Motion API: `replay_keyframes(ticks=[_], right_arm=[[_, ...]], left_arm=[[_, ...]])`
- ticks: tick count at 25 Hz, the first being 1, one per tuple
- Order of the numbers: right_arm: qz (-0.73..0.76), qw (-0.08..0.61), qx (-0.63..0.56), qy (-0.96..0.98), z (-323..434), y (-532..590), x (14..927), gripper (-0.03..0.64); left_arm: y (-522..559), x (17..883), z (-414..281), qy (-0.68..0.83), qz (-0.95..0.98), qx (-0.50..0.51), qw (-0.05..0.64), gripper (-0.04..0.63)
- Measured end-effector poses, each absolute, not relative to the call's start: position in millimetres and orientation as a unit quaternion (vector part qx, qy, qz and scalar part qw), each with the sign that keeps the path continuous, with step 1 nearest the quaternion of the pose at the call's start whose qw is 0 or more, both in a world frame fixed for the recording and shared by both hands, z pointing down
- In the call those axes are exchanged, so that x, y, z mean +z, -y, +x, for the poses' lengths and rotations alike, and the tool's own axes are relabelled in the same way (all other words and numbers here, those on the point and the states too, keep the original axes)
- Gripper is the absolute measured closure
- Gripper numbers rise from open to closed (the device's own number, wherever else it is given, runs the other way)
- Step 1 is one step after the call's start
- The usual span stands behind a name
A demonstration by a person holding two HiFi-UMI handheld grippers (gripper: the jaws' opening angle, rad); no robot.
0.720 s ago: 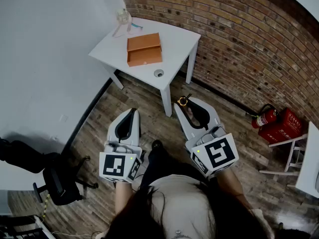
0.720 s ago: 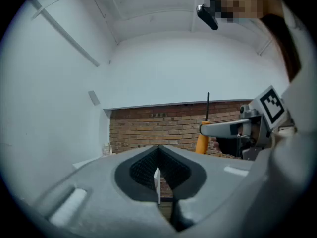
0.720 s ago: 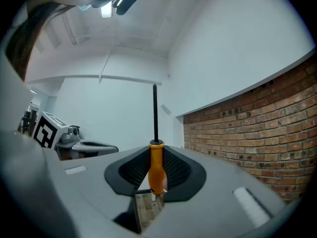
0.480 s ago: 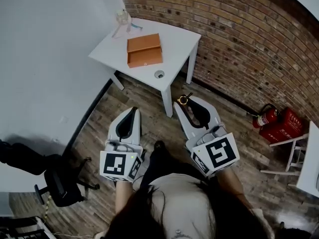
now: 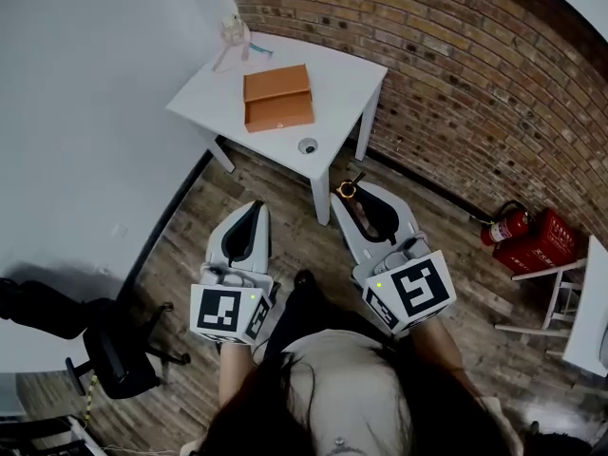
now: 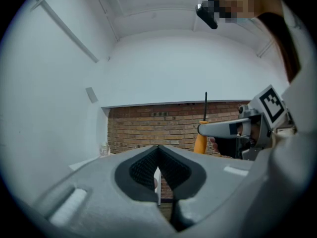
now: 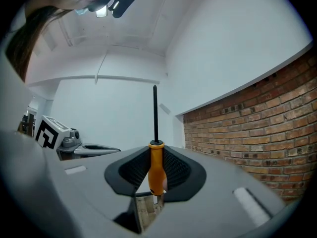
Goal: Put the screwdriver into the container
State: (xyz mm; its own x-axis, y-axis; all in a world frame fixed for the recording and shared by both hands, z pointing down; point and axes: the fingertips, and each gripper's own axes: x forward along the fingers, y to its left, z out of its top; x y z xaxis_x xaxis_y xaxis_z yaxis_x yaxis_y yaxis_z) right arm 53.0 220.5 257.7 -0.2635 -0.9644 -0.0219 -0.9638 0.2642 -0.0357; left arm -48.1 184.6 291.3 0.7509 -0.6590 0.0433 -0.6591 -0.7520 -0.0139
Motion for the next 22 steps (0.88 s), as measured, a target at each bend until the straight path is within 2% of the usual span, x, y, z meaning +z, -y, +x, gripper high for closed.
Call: replay_keyframes(ticks=[22], right_arm=[[-0.629,0.010,-0.007,-0.777,29,-110,260,0.537]], left_arm=[[-78,294,-74,0.330,0.944,0.012,0.006,0.595]])
